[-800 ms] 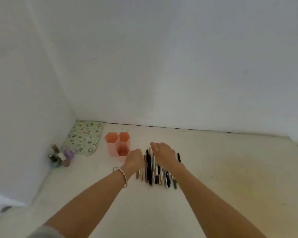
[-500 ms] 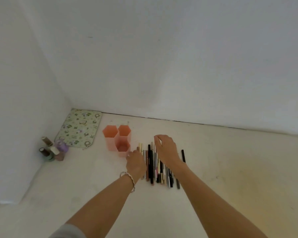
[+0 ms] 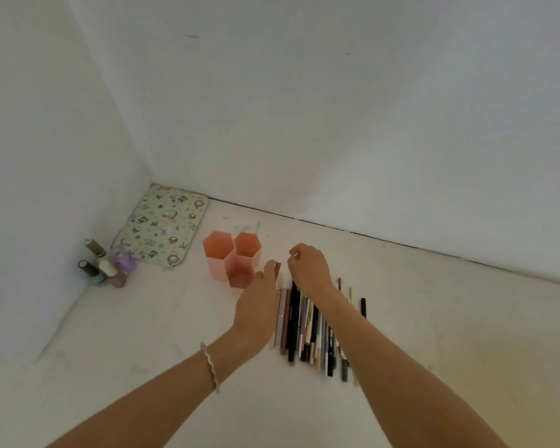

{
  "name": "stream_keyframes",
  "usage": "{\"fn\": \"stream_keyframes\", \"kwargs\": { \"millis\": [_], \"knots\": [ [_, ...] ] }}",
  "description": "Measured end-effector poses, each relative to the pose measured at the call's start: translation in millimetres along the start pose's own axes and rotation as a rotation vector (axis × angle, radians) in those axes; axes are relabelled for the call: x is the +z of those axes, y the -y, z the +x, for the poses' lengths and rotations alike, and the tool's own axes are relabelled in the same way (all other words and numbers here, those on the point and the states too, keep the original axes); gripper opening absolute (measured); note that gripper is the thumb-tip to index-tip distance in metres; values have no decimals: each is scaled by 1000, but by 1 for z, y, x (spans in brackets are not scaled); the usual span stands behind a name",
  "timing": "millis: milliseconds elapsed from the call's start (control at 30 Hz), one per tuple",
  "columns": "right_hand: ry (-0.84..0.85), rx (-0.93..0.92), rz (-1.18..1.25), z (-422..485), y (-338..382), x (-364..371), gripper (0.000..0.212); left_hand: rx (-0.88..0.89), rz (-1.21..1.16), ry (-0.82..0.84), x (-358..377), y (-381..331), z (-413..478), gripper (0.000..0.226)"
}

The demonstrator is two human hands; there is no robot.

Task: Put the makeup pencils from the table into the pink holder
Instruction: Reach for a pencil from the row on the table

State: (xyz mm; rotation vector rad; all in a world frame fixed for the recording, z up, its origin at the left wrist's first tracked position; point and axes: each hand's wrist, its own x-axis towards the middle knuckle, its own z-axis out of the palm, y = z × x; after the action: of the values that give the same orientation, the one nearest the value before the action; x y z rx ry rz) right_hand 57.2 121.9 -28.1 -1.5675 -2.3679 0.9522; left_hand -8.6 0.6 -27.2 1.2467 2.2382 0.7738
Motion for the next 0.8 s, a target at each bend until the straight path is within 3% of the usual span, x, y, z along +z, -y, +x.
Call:
{"fn": "stream_keyframes", "kwargs": {
  "millis": [100,233,333,433,567,700,800],
  "knots": [
    [98,12,-190,9,9,13,22,73,-275,-142,-52,-10,9,61],
    [163,-38,-492,6,17,44,24,59,-455,-348,-102,-15,22,54],
    [144,-44,-559,1,15,60,27,65,-545,-355,-108,-21,25,51],
    [142,62,-303,2,19,52,29,100,-527,-375,-105,-18,34,46],
    [-47,166,209,27,29,-1,24,90,-480,-611,-123,7,55,42],
    [-265,70,588,37,42,-45,12,107,-370,-673,-126,38,64,41],
    [-381,-65,745,24,60,-49,28,75,-181,-568,-107,57,63,34]
  ]
}}
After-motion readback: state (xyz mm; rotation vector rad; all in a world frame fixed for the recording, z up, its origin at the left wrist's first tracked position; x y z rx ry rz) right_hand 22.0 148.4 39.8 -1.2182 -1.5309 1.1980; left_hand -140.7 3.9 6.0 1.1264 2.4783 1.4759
